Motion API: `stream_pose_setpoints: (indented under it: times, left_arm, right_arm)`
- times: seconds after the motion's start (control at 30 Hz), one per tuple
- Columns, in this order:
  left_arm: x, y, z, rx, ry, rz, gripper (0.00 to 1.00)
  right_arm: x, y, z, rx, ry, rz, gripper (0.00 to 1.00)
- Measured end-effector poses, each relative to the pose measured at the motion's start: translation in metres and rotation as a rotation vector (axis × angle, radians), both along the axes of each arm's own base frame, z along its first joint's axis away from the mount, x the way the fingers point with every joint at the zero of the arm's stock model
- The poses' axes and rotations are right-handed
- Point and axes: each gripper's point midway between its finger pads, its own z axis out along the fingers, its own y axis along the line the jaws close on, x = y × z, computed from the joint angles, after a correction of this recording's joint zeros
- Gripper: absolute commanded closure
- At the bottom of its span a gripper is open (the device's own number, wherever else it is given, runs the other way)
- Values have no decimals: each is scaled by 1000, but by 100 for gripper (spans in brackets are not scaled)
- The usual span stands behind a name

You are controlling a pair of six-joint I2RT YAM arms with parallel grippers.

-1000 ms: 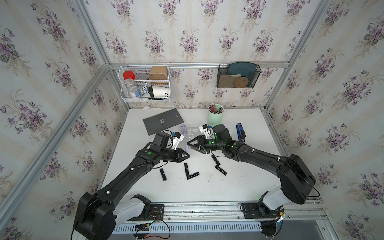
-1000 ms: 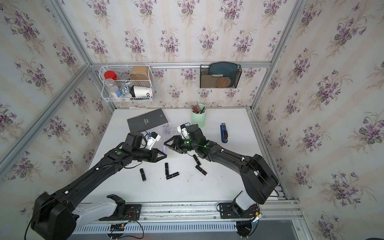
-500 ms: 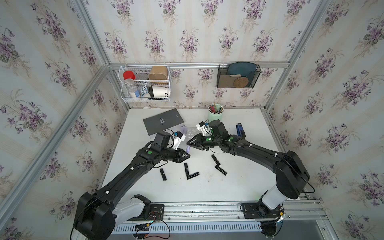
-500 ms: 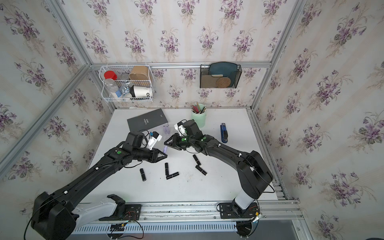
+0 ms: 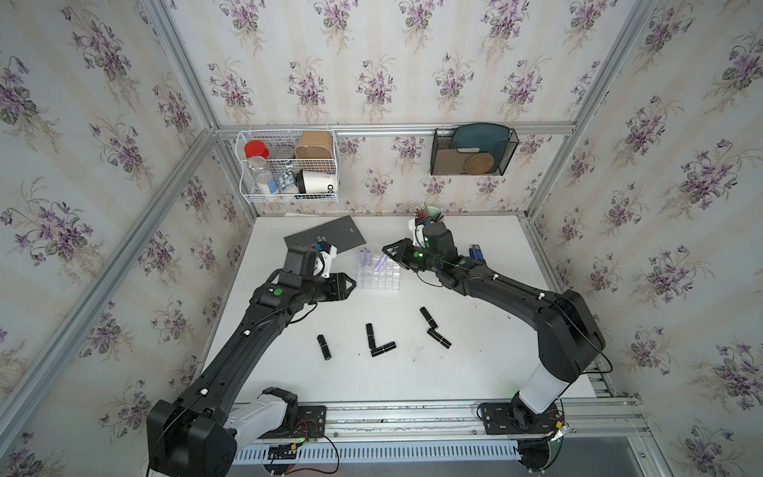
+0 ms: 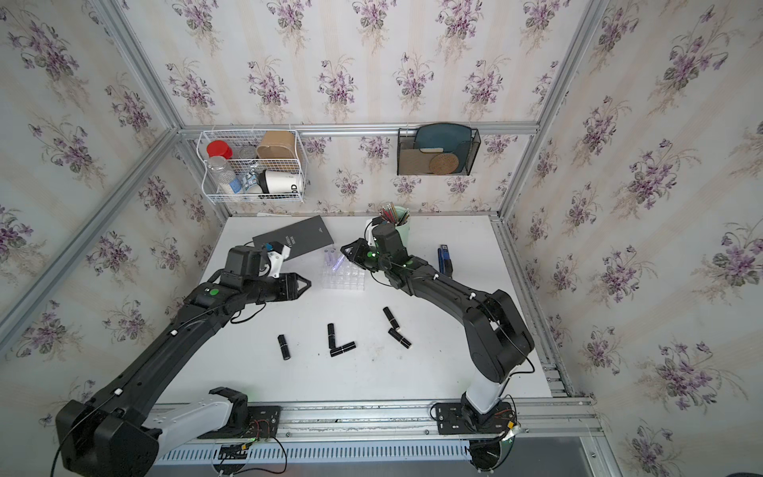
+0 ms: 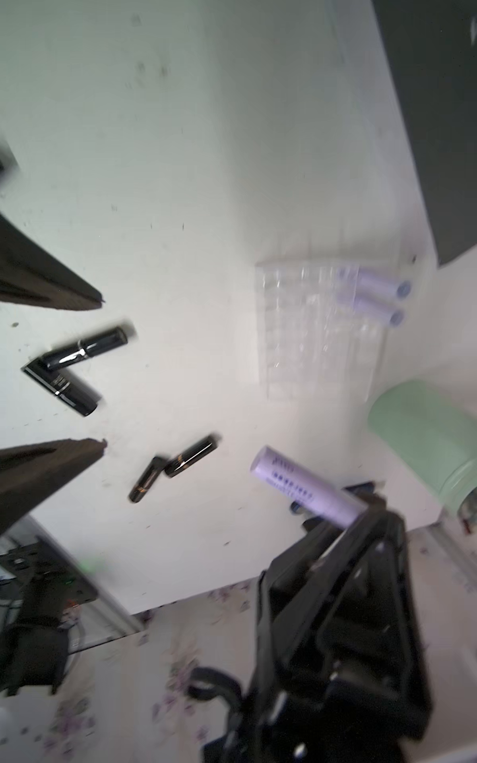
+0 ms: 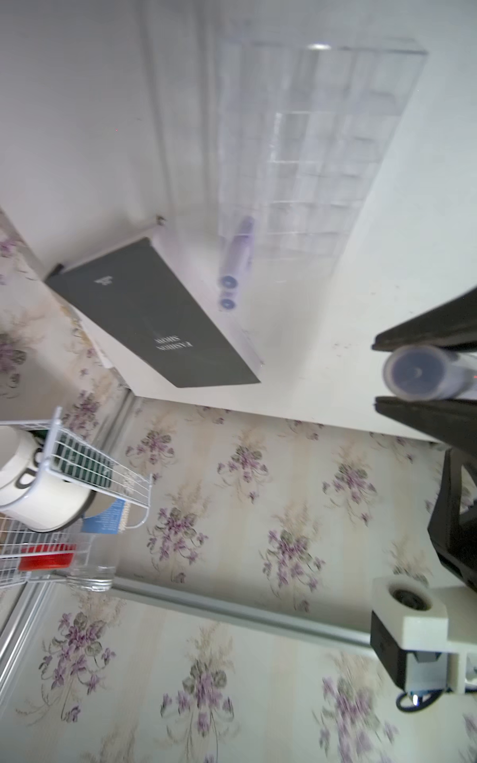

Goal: Arrange the lipsticks in the organizer
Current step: Pick up the lipstick at the center of the board, then place the lipstick in the storage box.

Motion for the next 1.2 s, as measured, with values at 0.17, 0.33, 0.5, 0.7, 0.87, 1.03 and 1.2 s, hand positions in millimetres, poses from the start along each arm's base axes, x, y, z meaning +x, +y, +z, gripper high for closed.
stream_pose_setpoints:
  times: [0.17, 0.33, 0.5, 0.7, 0.87, 1.03, 1.2]
  left_arm:
    - [7, 26, -20, 10, 94, 131, 48]
    - [4, 23, -26, -20, 133, 129, 49]
    - [-1, 22, -34, -29, 153, 119, 50]
    - [-3, 17, -33, -52, 158, 102, 51]
    - [-4, 16, -32, -58, 154, 96, 51]
    - [-6, 14, -31, -69, 155, 85, 51]
    - [-6, 13, -29, -78, 148, 79, 51]
  right_arm:
    - [38, 21, -11, -240, -246, -151, 90]
    - [71, 4, -44, -461, -336, -269, 91]
    - [85, 7, -50, -538, -391, -284, 92]
    - [95, 14, -66, -579, -402, -270, 92]
    - [99, 13, -78, -596, -392, -265, 92]
    - [100, 18, -82, -591, -387, -251, 93]
    - [102, 22, -89, -595, -377, -243, 93]
